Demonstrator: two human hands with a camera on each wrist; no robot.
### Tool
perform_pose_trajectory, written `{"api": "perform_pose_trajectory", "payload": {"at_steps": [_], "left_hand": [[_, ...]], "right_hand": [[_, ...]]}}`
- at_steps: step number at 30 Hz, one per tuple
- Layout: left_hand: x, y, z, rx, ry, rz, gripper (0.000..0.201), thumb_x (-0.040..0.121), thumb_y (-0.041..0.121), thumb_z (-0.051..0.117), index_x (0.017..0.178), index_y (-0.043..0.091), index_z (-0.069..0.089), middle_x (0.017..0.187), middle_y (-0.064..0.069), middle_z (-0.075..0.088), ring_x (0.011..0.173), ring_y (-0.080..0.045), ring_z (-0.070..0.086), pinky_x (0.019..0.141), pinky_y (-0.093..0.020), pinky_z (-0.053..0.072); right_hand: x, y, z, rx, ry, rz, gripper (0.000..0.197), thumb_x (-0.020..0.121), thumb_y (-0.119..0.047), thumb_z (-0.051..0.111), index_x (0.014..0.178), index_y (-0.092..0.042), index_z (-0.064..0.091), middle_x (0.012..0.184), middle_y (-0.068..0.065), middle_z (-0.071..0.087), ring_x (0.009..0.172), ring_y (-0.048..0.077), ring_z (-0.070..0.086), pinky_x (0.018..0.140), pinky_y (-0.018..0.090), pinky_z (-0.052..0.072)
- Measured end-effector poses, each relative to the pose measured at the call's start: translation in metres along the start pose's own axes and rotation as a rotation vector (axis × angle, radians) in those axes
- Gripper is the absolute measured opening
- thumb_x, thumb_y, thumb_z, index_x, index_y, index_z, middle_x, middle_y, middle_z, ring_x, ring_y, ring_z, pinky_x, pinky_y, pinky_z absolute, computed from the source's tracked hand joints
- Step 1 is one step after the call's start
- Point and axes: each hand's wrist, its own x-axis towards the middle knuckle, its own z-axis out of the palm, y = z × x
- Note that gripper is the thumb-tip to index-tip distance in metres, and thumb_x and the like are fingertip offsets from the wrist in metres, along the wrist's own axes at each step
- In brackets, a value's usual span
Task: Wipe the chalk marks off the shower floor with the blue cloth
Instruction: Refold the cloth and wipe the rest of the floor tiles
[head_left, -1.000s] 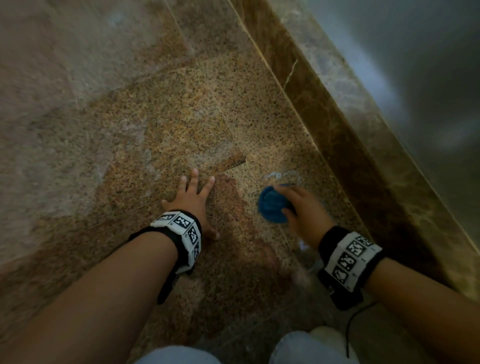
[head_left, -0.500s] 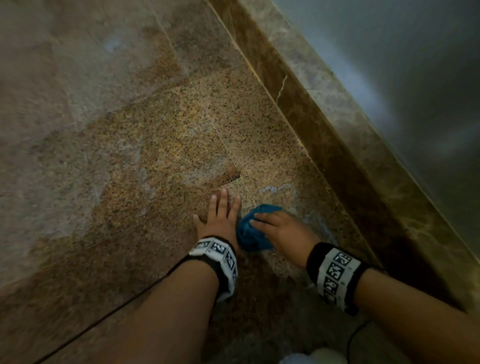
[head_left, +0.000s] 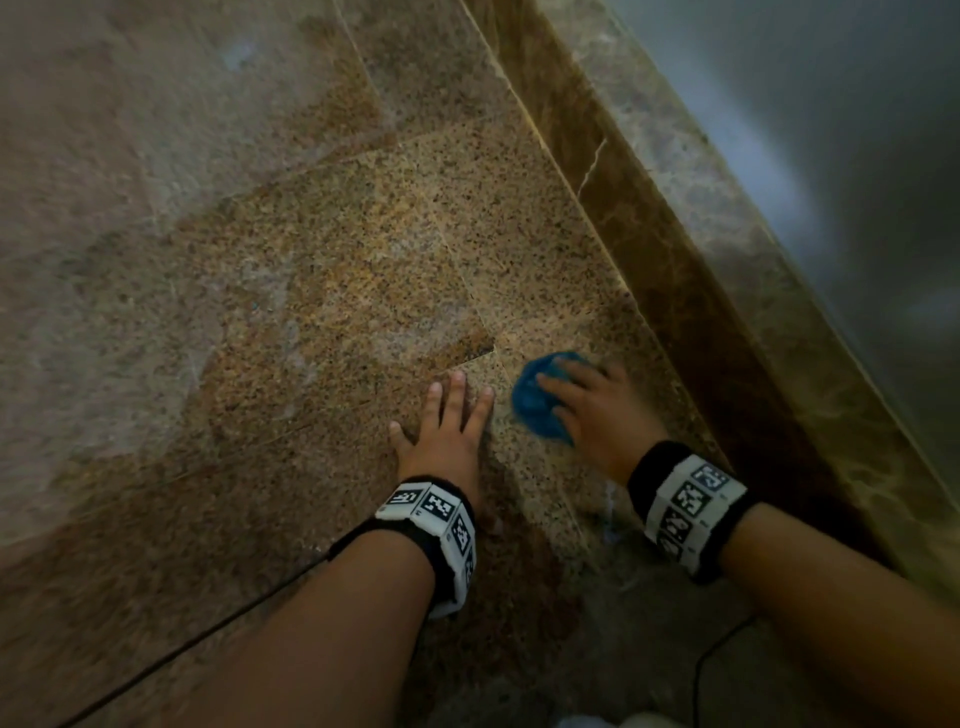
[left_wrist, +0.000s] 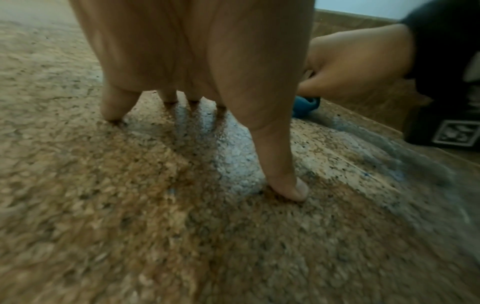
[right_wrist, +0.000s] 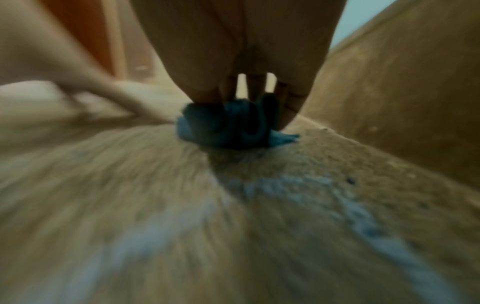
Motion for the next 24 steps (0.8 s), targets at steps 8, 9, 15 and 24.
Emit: {"api": "perform_pose_trajectory", "payload": {"at_steps": [8,9,15,24], "left_hand": [[0.001,0.001,0.001,0.018,0.003,-0.013,0.138,0.069,0.048,0.083,0.145,0.032,-0.031,0.149,0.002,-0.044,0.143,-0.027,-0.029,0.113,-0.065,0.007],[0.001,0.001,0.0,0.012,0.001,-0.011,0.139,0.067,0.048,0.083,0.145,0.032,-0.031,0.149,0.002,-0.043,0.143,-0.027,-0.029,0.113,-0.066,0.006],[-0.001,0.001,-0.002,0.006,0.001,-0.003,0.142,0.063,0.052,0.084,0.145,0.033,-0.03,0.151,0.001,-0.041,0.144,-0.027,-0.028,0.112,-0.067,0.006],[0.0,0.004,-0.005,-0.037,-0.012,-0.016,0.142,0.064,0.042,0.087,0.146,0.035,-0.028,0.151,0.001,-0.041,0.143,-0.028,-0.028,0.111,-0.069,0.005]], "right_hand": [[-0.007,-0.015,0.018,0.154,-0.064,-0.192,0.051,0.065,0.003,0.077,0.115,-0.001,0.065,0.123,0.021,0.06,0.104,0.042,0.062,0.088,0.053,0.05],[-0.001,-0.004,0.016,0.169,-0.047,-0.15,0.052,0.064,0.008,0.075,0.114,-0.001,0.066,0.123,0.022,0.06,0.104,0.043,0.061,0.089,0.055,0.049],[0.002,-0.009,0.017,0.213,0.03,0.118,0.052,0.082,0.003,0.059,0.133,-0.005,0.051,0.143,0.019,0.042,0.132,0.039,0.039,0.111,0.047,0.031],[0.0,0.002,0.026,0.346,0.066,0.17,0.047,0.088,0.006,0.053,0.133,-0.006,0.049,0.147,0.017,0.035,0.139,0.035,0.027,0.113,0.029,0.015]]}}
